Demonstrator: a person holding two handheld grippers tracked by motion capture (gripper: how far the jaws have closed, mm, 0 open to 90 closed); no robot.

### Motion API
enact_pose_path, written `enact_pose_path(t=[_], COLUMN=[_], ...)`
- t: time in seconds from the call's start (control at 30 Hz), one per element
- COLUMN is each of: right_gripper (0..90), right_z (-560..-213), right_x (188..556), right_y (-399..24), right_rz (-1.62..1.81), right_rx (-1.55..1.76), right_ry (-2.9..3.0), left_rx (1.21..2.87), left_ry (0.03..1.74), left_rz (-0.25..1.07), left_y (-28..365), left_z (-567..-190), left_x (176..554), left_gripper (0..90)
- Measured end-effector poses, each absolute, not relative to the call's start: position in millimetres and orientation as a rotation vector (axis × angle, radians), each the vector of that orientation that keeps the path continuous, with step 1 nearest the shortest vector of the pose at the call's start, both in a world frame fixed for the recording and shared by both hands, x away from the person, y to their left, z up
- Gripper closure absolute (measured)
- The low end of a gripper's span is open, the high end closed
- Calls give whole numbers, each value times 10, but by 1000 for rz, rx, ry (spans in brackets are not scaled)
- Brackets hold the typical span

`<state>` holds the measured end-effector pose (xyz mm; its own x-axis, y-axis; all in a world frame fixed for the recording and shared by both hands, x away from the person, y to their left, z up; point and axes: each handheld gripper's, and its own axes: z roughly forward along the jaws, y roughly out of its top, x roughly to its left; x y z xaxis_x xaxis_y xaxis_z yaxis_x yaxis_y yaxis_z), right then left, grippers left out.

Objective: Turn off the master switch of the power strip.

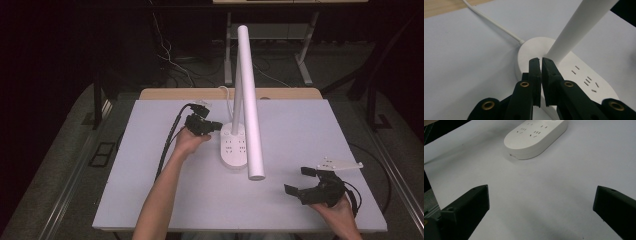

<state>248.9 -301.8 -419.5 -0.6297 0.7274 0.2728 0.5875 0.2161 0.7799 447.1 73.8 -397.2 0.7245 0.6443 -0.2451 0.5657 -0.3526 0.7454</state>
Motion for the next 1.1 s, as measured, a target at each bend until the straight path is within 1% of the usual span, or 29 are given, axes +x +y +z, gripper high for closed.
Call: enact_pose_path(t=[0.13, 0.2, 0.23, 0.27, 0.3, 0.33, 0.4, 0.43, 0.47, 0.5, 0.53, 0.6, 0.67, 0.87, 0.97, 1.0, 1.1], right_gripper=[0, 0, 0, 0, 0, 0, 0, 0, 0, 0, 0, 0, 0, 0, 0, 0, 0], right_z=[-4195, -4195, -4195, -4195, -4195, -4195, -4195, -4195, -4194, -4195, -4196, -4196, -4195, -4195, -4195, -4194, -4194], right_x=[2490, 2489, 2489, 2489, 2490, 2490, 2491, 2491, 2490, 2492, 2493, 2494, 2493, 2492, 2492, 2489, 2489], right_y=[-3015, -3017, -3017, -3018, -3019, -3019, -3020, -3020, -3020, -3020, -3020, -3019, -3019, -3020, -3019, -3017, -3016], right_rz=[1380, 1381, 1381, 1382, 1385, 1385, 1386, 1386, 1385, 1386, 1385, 1386, 1384, 1384, 1382, 1380, 1379], right_rx=[1272, 1268, 1268, 1268, 1271, 1271, 1263, 1264, 1266, 1264, 1266, 1267, 1266, 1266, 1267, 1271, 1268], right_ry=[2328, 2326, 2326, 2326, 2325, 2325, 2325, 2325, 2326, 2325, 2325, 2323, 2325, 2324, 2324, 2325, 2325], left_rx=[2028, 2000, 2001, 1999, 2001, 1997, 1990, 1991, 1985, 1992, 1977, 1998, 1999, 1985, 1963, 1962, 1951], left_ry=[906, 906, 899, 897, 892, 894, 884, 873, 872, 866, 878, 865, 865, 873, 883, 884, 898], left_rz=[127, 132, 134, 136, 136, 142, 135, 134, 124, 115, 107, 92, 80, 63, 45, 49, 76], left_y=[826, 864, 882, 904, 920, 930, 963, 987, 1006, 1032, 1043, 1106, 1167, 1312, 1378, 1401, 1458], left_z=[-3914, -3883, -3869, -3846, -3827, -3807, -3768, -3748, -3731, -3716, -3707, -3690, -3686, -3719, -3729, -3729, -3728], left_x=[4427, 4396, 4385, 4365, 4346, 4324, 4286, 4273, 4258, 4246, 4227, 4198, 4160, 4027, 3967, 3946, 3872], left_gripper=[840, 799, 799, 776, 723, 723, 674, 645, 547, 547, 498, 393, 309, 124, 14, 0, 0])
